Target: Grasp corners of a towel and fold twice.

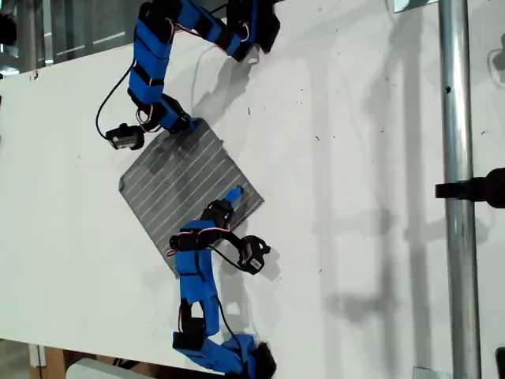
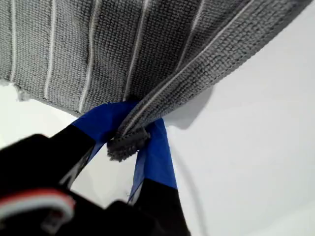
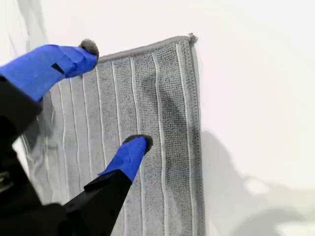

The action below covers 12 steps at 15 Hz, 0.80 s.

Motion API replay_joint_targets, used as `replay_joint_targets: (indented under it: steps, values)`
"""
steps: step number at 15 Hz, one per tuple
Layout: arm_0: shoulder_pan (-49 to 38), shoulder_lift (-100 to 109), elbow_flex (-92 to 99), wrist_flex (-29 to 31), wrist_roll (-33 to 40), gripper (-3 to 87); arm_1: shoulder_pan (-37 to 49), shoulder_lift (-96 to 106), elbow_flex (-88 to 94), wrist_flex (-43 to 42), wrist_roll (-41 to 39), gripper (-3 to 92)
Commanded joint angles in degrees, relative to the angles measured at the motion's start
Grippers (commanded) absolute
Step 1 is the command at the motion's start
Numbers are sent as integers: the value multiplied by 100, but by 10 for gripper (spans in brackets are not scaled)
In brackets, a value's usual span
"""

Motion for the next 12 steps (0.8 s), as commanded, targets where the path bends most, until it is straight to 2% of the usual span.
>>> replay_joint_targets:
  steps: [1,5,9,12]
  values:
    - [202,0,-343,-176,-167,296,35,167,-26,-62,-97,-2]
    - [404,-325,-492,-220,-633,283,18,167,-44,-53,-97,-2]
    - [352,-659,-545,-492,-650,180,0,185,-44,-35,-105,-2]
    - [290,-747,-615,-18,-747,179,0,185,-44,-26,-105,-2]
